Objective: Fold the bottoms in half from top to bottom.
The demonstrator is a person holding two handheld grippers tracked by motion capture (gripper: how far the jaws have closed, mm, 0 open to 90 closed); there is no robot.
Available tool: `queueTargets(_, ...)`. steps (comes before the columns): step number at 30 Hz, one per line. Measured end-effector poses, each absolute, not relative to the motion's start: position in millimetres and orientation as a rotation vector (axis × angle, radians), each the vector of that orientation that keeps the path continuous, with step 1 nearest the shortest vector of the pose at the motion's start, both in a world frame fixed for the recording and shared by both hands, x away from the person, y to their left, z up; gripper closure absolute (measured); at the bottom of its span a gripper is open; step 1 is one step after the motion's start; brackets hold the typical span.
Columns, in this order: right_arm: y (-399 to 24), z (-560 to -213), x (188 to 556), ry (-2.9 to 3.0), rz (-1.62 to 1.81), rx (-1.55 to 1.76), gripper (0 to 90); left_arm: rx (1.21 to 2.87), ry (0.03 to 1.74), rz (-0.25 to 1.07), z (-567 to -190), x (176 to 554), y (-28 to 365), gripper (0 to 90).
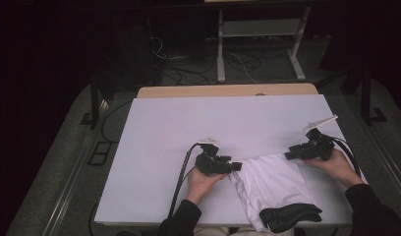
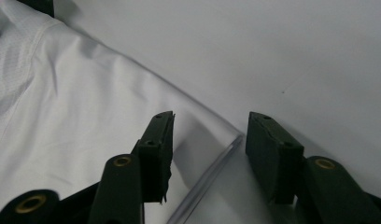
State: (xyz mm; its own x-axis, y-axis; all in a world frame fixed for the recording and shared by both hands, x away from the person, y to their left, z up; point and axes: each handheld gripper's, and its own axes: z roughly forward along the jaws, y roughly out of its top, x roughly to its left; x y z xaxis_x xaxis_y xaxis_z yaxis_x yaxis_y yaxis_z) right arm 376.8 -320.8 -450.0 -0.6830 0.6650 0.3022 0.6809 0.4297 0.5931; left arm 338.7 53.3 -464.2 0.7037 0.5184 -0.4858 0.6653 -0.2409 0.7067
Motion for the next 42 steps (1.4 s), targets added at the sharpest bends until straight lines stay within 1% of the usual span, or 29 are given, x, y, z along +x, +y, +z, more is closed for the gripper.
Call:
queueTargets(7, -318, -450, 375, -2.665, -1.104, -1.251, 65.6, 1.936, 0.884, -0.154, -464, 337, 52, 64.1)
queueTargets(9, -317, -450, 375, -2.675, -1.101, -1.253, 70.3, 1.938, 0.880, -0.159, -464, 337, 52, 68.9)
queueTargets(13, -318, -450, 376, -2.658, -1.106, -1.239, 84.6, 1.953, 0.873, -0.151, -464, 337, 52, 78.1)
queueTargets(15, -317, -450, 377, -2.650, -1.107, -1.246, 85.7, 1.961, 0.870, -0.143, -463, 336, 51, 80.9)
queueTargets(24, -318, -443, 379, -2.588, -1.212, -1.303, 87.1, 1.969, 0.855, -0.108, -458, 335, 55, 84.1)
queueTargets(42, -300, -433, 392, -2.594, -1.266, -1.338, 87.3, 1.982, 0.825, -0.054, -440, 337, 70, 84.5)
